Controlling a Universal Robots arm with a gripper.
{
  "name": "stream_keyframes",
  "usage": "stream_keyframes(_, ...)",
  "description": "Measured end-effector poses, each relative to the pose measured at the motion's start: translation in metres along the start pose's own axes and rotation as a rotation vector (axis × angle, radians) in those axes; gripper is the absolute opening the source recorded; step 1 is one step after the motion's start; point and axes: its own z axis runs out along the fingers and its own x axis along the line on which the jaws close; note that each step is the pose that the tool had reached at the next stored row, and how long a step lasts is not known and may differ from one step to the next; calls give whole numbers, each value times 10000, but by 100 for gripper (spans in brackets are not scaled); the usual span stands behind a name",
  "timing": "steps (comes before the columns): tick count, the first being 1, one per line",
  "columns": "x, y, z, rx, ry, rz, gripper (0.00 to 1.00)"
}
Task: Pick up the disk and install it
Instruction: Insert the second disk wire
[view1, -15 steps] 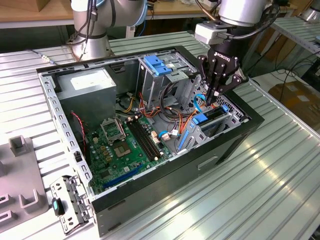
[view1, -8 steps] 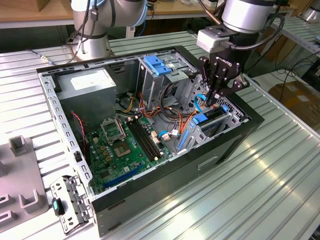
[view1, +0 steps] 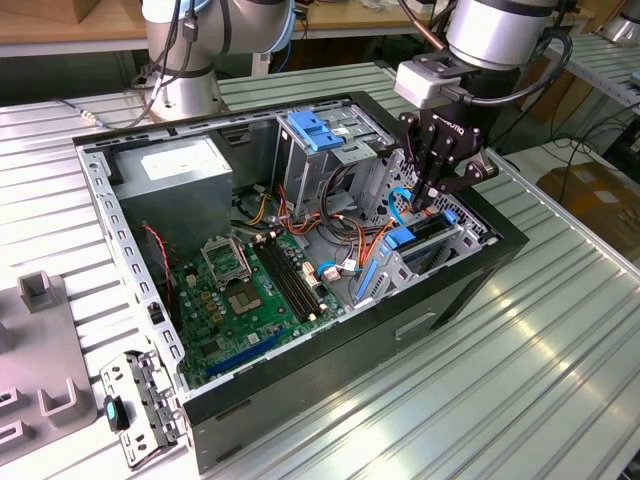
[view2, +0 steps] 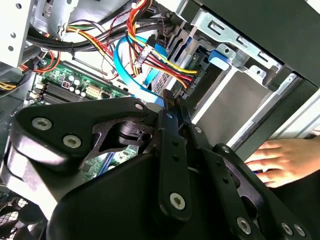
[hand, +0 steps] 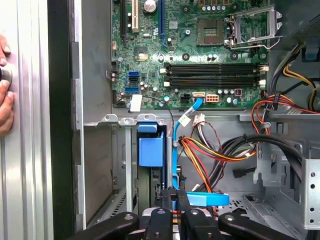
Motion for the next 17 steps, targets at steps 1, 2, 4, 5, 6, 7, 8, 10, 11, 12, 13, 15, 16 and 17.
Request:
stream_keyframes(1,0,0,0,0,-1,0,16)
stream_keyframes(2,1,0,0,0,-8,0,16)
stream_keyframes(4,20,0,3,-1,-141,3,16)
stream_keyframes(5,40,0,5,-2,-265,5,16)
stream_keyframes(6,55,-1,9,-3,-346,6,16)
stream_keyframes(7,81,0,13,-4,-463,9,16)
stream_keyframes(8,99,-1,16,-5,-541,10,16)
stream_keyframes(10,143,-1,24,-7,-697,13,16)
stream_keyframes(11,160,-1,27,-7,-737,14,16)
stream_keyframes(12,176,-1,31,-7,-752,14,16)
stream_keyframes(13,199,-1,40,-8,-758,14,16)
stream_keyframes(15,219,-2,50,-7,-764,14,16)
stream_keyframes(16,225,-2,53,-7,-764,14,16)
stream_keyframes(17,233,-4,59,-8,-765,14,16)
